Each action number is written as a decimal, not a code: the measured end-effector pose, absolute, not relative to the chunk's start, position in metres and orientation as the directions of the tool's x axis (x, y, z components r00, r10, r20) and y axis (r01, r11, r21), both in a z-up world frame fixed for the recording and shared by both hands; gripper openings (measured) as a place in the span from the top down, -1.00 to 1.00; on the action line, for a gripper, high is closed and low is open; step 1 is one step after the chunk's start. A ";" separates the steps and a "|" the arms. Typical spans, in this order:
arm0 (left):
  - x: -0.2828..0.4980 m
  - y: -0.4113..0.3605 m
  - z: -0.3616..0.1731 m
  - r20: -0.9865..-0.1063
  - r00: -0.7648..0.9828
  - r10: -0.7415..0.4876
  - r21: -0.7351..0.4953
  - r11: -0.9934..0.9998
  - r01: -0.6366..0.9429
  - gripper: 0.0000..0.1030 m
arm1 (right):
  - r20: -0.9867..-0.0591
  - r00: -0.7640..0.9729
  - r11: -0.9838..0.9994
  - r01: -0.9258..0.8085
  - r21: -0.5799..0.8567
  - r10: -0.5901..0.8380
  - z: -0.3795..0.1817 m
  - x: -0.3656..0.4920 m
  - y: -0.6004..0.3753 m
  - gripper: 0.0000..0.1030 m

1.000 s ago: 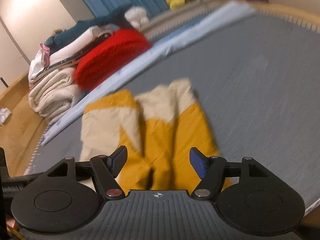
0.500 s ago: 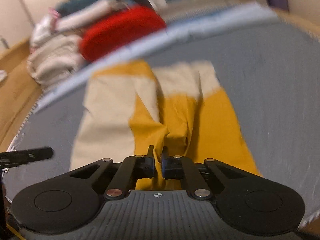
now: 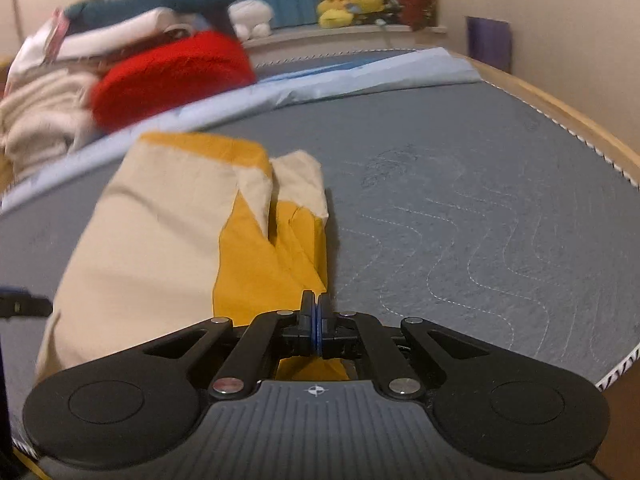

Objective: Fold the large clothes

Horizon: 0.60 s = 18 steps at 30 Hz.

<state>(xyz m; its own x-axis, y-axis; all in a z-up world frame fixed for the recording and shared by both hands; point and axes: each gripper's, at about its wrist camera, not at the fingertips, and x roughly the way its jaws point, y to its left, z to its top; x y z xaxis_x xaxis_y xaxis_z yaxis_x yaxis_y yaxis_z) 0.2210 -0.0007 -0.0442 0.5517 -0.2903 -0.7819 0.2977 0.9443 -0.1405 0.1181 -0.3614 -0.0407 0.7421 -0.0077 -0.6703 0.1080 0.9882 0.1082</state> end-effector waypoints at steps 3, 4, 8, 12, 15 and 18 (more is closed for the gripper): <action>0.226 0.002 -0.043 -0.772 0.556 -0.307 -0.169 0.943 0.286 -0.48 | -0.671 0.741 0.986 0.120 0.115 -0.012 -0.039 0.118 -0.366 1.00; 0.228 0.005 -0.043 -0.769 0.556 -0.315 -0.183 0.943 0.279 -0.48 | -0.673 0.739 0.987 0.120 0.110 -0.015 -0.038 0.117 -0.366 1.00; 0.237 0.002 -0.067 -0.847 0.470 -0.249 -0.119 0.950 0.287 -0.51 | -0.804 0.593 0.988 0.143 0.057 -0.040 -0.064 0.123 -0.358 1.00; 0.234 -0.010 -0.084 -0.887 0.414 -0.202 -0.056 0.939 0.339 -0.50 | -0.851 0.525 0.982 0.169 0.082 -0.019 -0.079 0.135 -0.365 1.00; 0.229 -0.008 -0.066 -0.860 0.447 -0.246 -0.071 0.925 0.373 -0.50 | -0.847 0.529 0.987 0.155 0.042 -0.047 -0.077 0.134 -0.358 1.00; 0.232 -0.005 -0.086 -0.900 0.384 -0.205 -0.052 0.926 0.373 -0.44 | -0.830 0.544 0.990 0.133 -0.055 -0.119 -0.074 0.129 -0.347 1.00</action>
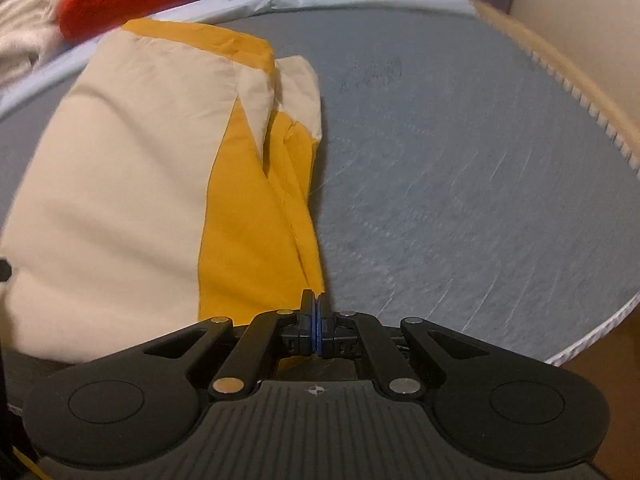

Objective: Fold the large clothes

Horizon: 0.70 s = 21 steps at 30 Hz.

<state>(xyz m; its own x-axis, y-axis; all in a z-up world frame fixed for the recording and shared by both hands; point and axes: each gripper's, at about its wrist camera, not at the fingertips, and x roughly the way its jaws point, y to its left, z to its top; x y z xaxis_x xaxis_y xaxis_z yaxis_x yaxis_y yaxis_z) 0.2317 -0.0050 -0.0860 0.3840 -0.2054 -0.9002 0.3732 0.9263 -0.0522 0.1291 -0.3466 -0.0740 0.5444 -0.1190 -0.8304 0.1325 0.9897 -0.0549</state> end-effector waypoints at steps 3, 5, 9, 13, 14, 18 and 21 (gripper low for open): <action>0.230 -0.008 -0.096 -0.911 0.373 -0.174 -0.019 0.923 0.384 -0.44 | -0.836 0.527 0.987 0.124 -0.101 -0.152 -0.075 0.133 -0.345 1.00; 0.229 -0.007 -0.089 -0.910 0.376 -0.178 -0.014 0.916 0.400 -0.44 | -0.839 0.523 0.987 0.128 -0.096 -0.150 -0.073 0.131 -0.344 1.00; 0.232 0.001 -0.068 -0.868 0.442 -0.227 -0.067 0.935 0.350 -0.43 | -0.735 0.661 0.983 0.178 -0.036 -0.147 -0.041 0.117 -0.347 0.97; 0.237 0.006 -0.052 -0.820 0.512 -0.255 -0.102 0.946 0.307 -0.43 | -0.582 0.810 0.983 0.156 0.092 -0.074 -0.006 0.114 -0.358 0.37; 0.239 0.007 -0.049 -0.811 0.527 -0.256 -0.107 0.949 0.295 -0.43 | -0.550 0.834 0.983 0.133 0.129 -0.041 -0.001 0.118 -0.360 0.31; 0.247 0.006 -0.037 -0.773 0.579 -0.261 -0.131 0.958 0.256 -0.43 | -0.501 0.863 0.979 0.041 0.201 0.067 0.002 0.148 -0.366 0.07; 0.253 -0.008 -0.034 -0.766 0.587 -0.263 -0.136 0.958 0.252 -0.43 | -0.539 0.833 0.960 0.039 0.279 0.123 -0.011 0.179 -0.371 -0.03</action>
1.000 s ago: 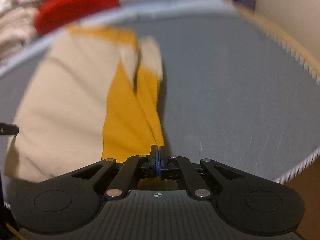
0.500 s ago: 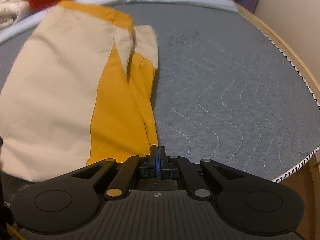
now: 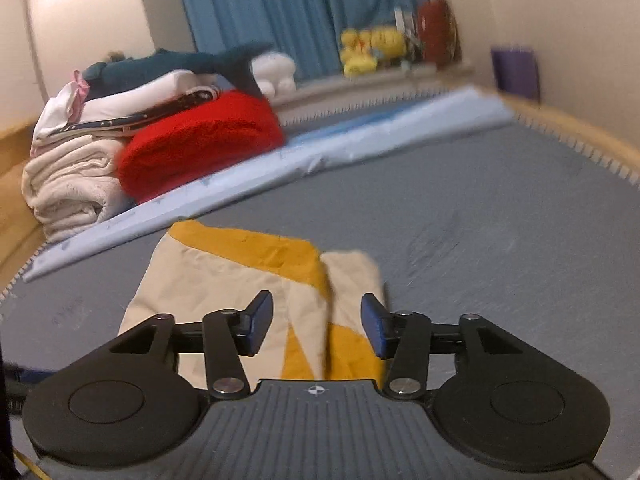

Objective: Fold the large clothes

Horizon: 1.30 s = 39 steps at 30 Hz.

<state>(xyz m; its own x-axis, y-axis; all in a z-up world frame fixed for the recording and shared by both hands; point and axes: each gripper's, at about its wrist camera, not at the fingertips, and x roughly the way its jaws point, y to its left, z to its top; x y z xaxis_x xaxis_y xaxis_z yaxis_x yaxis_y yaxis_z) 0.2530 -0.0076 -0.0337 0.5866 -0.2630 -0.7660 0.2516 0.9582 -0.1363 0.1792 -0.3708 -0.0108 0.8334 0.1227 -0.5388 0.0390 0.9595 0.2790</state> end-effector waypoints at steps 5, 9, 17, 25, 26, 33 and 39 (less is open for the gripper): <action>0.266 -0.030 -0.045 -0.790 0.551 -0.269 -0.133 0.953 0.274 -0.21 | -0.604 0.768 0.892 0.101 0.440 0.211 -0.041 0.228 -0.375 -0.16; 0.274 -0.041 -0.059 -0.799 0.545 -0.252 -0.115 0.955 0.273 -0.13 | -0.665 0.712 0.870 0.161 0.466 0.224 -0.067 0.267 -0.370 -0.20; 0.303 -0.056 -0.065 -0.772 0.597 -0.216 -0.035 0.954 0.298 -0.16 | -0.634 0.706 0.798 0.164 0.580 0.315 -0.084 0.302 -0.374 0.96; 0.372 -0.064 -0.080 -0.712 0.641 -0.286 -0.113 0.948 0.296 -0.15 | -0.653 0.753 0.889 0.244 0.387 0.078 -0.065 0.297 -0.378 0.97; 0.379 -0.068 -0.083 -0.707 0.647 -0.286 -0.111 0.948 0.298 -0.15 | -0.678 0.732 0.890 0.262 0.374 0.070 -0.071 0.298 -0.379 0.97; 0.421 -0.086 -0.096 -0.682 0.674 -0.284 -0.071 0.943 0.327 -0.15 | -0.743 0.669 0.911 0.289 0.293 0.027 -0.084 0.309 -0.375 0.97; 0.460 -0.087 -0.113 -0.696 0.659 -0.285 -0.090 0.945 0.314 -0.18 | -0.765 0.644 0.925 0.285 0.251 0.009 -0.090 0.316 -0.377 0.97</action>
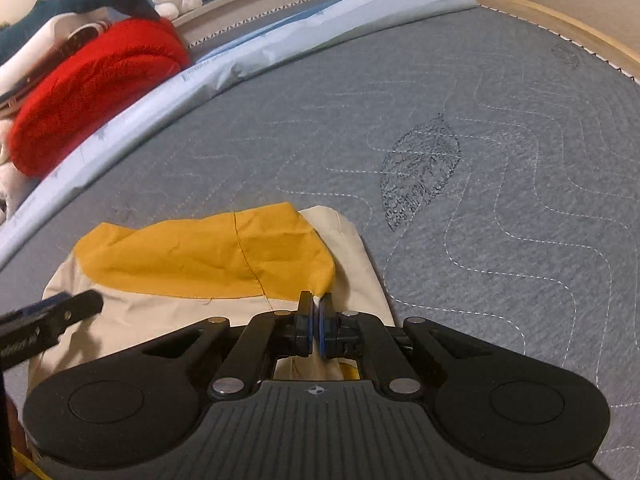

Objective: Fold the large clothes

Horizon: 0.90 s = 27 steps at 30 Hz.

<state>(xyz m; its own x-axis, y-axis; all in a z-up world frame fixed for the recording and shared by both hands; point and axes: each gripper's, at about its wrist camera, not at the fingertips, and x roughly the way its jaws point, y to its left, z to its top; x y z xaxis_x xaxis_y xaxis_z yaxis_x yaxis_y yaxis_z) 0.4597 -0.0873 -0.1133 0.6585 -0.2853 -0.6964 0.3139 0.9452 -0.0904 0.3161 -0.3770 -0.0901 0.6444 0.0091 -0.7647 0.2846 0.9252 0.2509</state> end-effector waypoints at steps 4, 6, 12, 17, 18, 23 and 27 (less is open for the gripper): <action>0.474 -0.091 -0.124 -0.714 0.646 -0.271 -0.079 0.947 0.311 -0.18 | -0.774 0.634 0.926 0.293 0.236 -0.003 -0.095 0.320 -0.377 0.97; 0.477 -0.094 -0.127 -0.716 0.645 -0.267 -0.069 0.946 0.315 -0.19 | -0.777 0.629 0.929 0.293 0.226 -0.009 -0.097 0.322 -0.376 0.97; 0.471 -0.088 -0.119 -0.703 0.651 -0.285 -0.094 0.945 0.312 -0.20 | -0.761 0.647 0.936 0.291 0.198 -0.040 -0.091 0.318 -0.373 0.89; 0.431 -0.075 -0.071 -0.663 0.686 -0.299 -0.075 0.939 0.336 -0.30 | -0.650 0.749 0.958 0.262 0.116 -0.126 -0.055 0.289 -0.367 0.78; 0.422 -0.070 -0.059 -0.654 0.693 -0.304 -0.065 0.935 0.349 -0.32 | -0.625 0.771 0.963 0.245 0.112 -0.124 -0.045 0.281 -0.368 0.78; 0.371 -0.040 -0.014 -0.667 0.663 -0.339 -0.066 0.914 0.400 -0.32 | -0.584 0.812 0.979 0.135 0.153 -0.021 0.000 0.243 -0.370 0.78; 0.320 -0.018 -0.010 -0.696 0.613 -0.373 -0.097 0.895 0.434 -0.05 | -0.612 0.771 0.982 -0.090 0.166 0.174 0.012 0.206 -0.349 0.74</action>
